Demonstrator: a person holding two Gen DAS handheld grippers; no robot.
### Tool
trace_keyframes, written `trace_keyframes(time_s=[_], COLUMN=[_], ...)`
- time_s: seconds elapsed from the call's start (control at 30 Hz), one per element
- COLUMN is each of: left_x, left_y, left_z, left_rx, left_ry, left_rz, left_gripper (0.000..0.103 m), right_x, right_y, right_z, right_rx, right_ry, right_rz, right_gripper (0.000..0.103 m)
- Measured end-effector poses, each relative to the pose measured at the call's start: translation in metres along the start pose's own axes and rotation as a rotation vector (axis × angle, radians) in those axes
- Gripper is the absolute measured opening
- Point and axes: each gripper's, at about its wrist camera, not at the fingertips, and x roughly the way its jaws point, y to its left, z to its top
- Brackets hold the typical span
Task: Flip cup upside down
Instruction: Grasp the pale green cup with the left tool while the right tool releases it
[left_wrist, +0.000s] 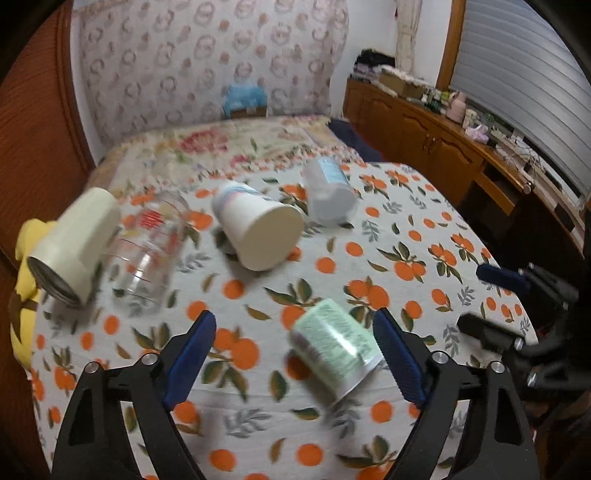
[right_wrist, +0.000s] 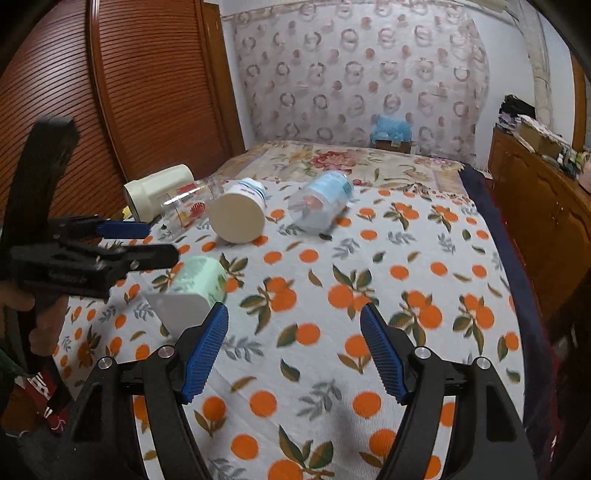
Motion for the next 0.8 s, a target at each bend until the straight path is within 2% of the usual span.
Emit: trace_keyframes(time_s=[0.13,0.43,0.8], left_x=[0.015,0.042,0.064], left_y=[-0.006,0.000,0.008], left_z=[0.007,0.011,0.010], left_rx=[-0.061,-0.226,-0.319], left_ry=[0.072,0.188,0.285], left_rz=[-0.027,-0.056,-0.071], left_gripper=[0.073,0.063,0.054], right_x=[0.003,0.003,0.004], right_y=[-0.005,-0.002,0.004], right_z=[-0.011,-0.023,-0.022], right_rx=[0.021,0.025,0.023], right_ry=[-0.003,-0.018,-0.019], right_rz=[0.014,0.037,0.047], right_gripper=[0.076,0.076,0.076])
